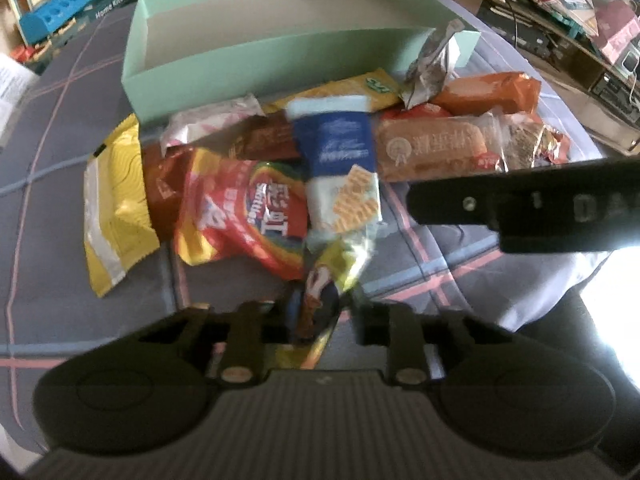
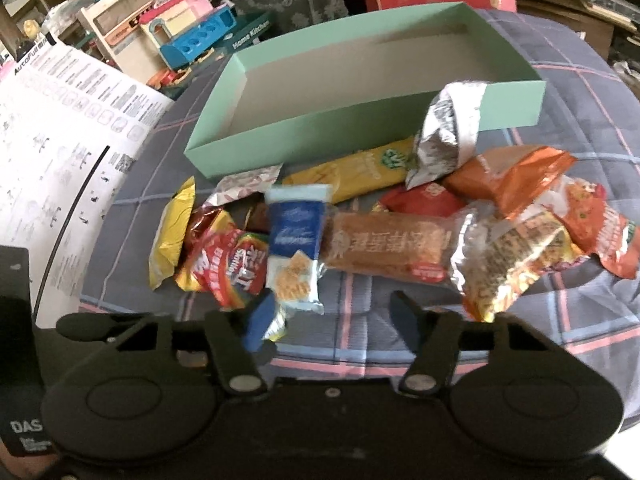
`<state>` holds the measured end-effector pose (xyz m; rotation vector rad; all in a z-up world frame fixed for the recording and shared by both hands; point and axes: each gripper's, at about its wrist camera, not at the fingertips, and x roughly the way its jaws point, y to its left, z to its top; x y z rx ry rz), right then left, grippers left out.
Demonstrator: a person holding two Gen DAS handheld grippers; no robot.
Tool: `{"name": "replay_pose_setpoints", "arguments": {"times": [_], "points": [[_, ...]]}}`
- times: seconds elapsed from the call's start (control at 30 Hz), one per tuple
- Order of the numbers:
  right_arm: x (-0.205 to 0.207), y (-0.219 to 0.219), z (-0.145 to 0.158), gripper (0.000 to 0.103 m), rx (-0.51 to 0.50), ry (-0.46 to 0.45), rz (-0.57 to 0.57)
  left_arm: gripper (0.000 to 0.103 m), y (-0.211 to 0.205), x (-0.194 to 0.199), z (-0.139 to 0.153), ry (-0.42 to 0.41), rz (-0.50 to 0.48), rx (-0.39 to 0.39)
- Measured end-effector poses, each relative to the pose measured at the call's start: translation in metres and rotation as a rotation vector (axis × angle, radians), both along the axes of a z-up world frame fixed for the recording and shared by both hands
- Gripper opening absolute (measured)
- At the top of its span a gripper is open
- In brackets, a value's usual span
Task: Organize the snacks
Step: 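Carry the yellow candy stick with the left gripper while the right gripper grasps the blue cracker packet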
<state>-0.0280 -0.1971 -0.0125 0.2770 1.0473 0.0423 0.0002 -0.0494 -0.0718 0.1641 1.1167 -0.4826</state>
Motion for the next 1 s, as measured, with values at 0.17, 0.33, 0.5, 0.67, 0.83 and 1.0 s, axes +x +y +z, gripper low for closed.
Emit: {"name": "replay_pose_setpoints", "arguments": {"times": [0.17,0.33,0.5,0.67,0.83,1.0], "points": [[0.013,0.014,-0.006,0.050,0.001,0.016,0.035,0.017,0.030,0.005,0.004,0.039,0.088,-0.051],[0.033,0.031,-0.016,0.050,0.000,0.046,0.050,0.018,0.051,0.007,0.001,0.057,0.146,-0.070],[0.050,0.040,-0.031,0.050,-0.009,0.070,0.029,0.020,0.056,0.010,-0.005,0.065,0.158,-0.080],[0.056,0.048,-0.042,0.049,-0.042,0.039,0.034,0.025,0.055,0.005,-0.003,0.047,0.137,-0.068],[0.049,0.037,-0.035,0.034,-0.012,0.037,0.038,0.015,0.048,0.001,0.000,0.026,0.124,-0.059],[0.038,0.022,-0.017,0.034,0.022,-0.002,0.033,0.014,0.046,-0.002,0.018,-0.010,0.121,-0.088]]}}
